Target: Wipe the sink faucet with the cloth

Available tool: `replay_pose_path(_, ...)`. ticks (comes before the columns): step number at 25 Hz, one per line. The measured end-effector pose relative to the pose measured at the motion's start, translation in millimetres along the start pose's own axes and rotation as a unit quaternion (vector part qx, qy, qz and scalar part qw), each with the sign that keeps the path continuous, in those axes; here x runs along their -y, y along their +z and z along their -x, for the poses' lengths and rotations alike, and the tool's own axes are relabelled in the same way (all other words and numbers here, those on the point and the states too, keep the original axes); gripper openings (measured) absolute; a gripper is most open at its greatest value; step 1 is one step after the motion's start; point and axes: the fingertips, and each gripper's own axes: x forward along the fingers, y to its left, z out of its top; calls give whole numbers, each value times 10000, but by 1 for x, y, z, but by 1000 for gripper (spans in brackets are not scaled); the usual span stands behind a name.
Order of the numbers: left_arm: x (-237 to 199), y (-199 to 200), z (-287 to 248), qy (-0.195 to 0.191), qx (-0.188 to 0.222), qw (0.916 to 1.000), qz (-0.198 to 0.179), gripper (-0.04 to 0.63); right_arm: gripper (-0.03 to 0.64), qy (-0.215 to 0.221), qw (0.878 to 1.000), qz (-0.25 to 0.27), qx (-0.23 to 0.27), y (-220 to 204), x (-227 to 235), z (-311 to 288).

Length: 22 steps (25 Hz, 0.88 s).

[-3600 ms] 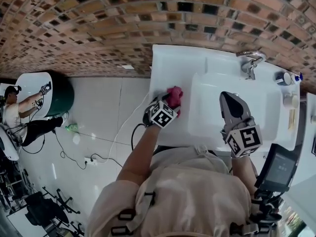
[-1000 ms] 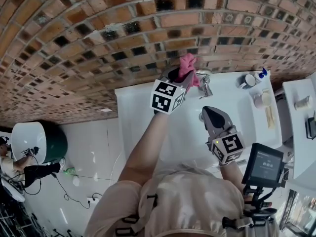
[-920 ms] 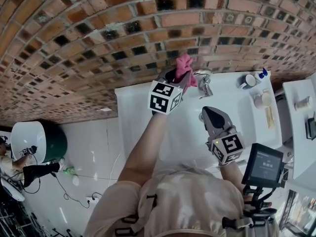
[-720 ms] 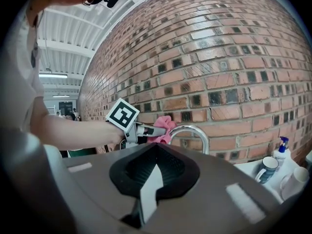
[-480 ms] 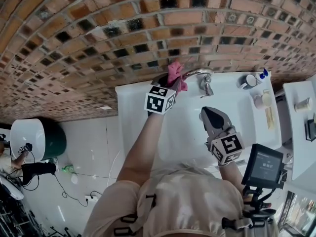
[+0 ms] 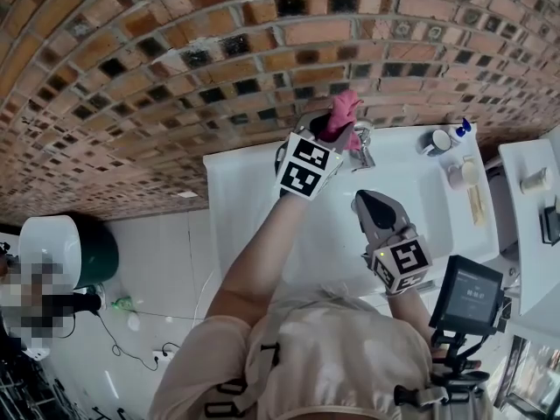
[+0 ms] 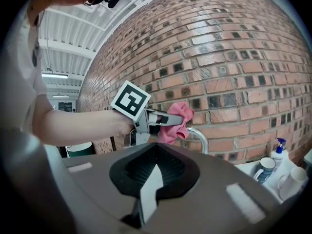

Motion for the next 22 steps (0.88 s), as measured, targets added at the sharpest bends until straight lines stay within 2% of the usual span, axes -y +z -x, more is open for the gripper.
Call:
replay_pose_path(3, 0, -11, -6, 75, -166, 9998, -123, 121, -6, -68, 10000, -31, -4, -1, 1, 5)
replay_pose_path(8, -15, -21, 6, 183, 49, 9989, 431, 123, -6, -124, 9999, -68, -29, -3, 4, 8)
replay_pose_path(13, -37, -52, 19, 598, -83, 9960, 656, 121, -6, -35, 10000, -39, -56, -6, 4, 2)
replay_pose_path(18, -46, -78, 27, 718, -301, 9940, 774, 121, -6, -19, 9999, 54, -100, 0, 4, -9)
replay_pose_path(22, -37, -60, 32, 647, 29, 9958, 640, 121, -6, -96, 9998, 169, -106, 6, 13, -16)
